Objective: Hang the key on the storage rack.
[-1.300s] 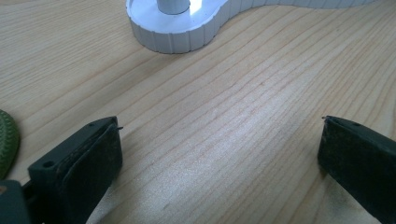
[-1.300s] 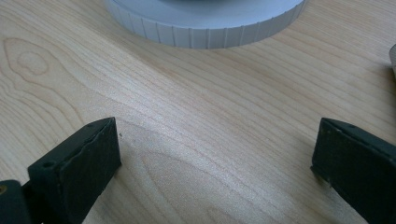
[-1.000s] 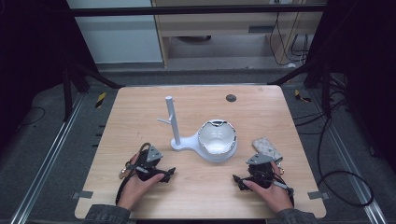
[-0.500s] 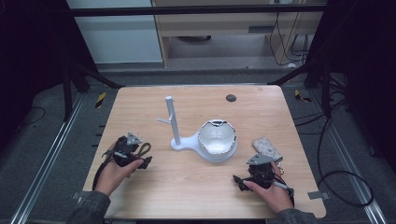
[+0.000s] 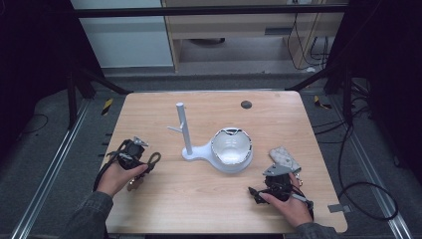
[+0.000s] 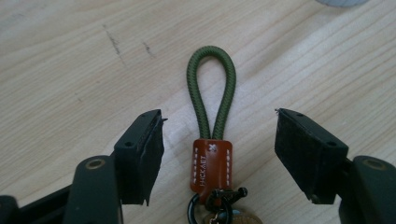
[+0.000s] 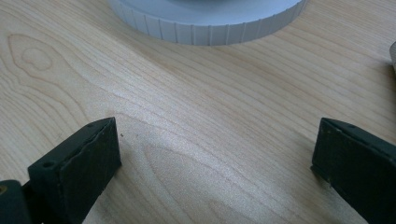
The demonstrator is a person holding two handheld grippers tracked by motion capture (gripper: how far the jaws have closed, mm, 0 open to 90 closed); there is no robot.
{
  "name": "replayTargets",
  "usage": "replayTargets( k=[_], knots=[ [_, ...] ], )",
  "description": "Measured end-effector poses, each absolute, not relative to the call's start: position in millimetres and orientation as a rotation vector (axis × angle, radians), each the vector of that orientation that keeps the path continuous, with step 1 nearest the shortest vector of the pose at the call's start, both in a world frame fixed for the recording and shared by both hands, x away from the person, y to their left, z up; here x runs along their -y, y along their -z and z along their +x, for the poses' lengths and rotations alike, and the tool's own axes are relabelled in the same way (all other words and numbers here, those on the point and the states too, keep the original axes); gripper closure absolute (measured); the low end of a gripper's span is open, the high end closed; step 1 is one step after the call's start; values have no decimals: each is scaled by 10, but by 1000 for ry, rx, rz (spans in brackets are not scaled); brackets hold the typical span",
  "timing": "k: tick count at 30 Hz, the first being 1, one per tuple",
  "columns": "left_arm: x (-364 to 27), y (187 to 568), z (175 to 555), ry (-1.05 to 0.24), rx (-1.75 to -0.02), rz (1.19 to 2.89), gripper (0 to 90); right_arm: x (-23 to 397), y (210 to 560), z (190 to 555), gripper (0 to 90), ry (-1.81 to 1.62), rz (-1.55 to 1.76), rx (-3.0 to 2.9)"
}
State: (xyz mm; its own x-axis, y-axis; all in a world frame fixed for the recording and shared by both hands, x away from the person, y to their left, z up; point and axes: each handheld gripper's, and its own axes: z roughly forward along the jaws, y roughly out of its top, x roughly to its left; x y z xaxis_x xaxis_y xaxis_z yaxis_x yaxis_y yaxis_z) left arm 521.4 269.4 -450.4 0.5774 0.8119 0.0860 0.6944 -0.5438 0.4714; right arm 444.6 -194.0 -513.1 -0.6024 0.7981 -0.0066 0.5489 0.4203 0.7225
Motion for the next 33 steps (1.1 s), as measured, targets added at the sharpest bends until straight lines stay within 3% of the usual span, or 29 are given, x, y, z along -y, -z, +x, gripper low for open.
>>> replayTargets(
  k=[14,33],
  knots=[
    [-2776,4572,5258,-357,-1252,2478,509,1942,5130,4445,11,-991,1155,-2332],
    [-2788,4652,5266,-307,-1235,2536,623,1941,5130,4445,11,-991,1156,-2331]
  ],
)
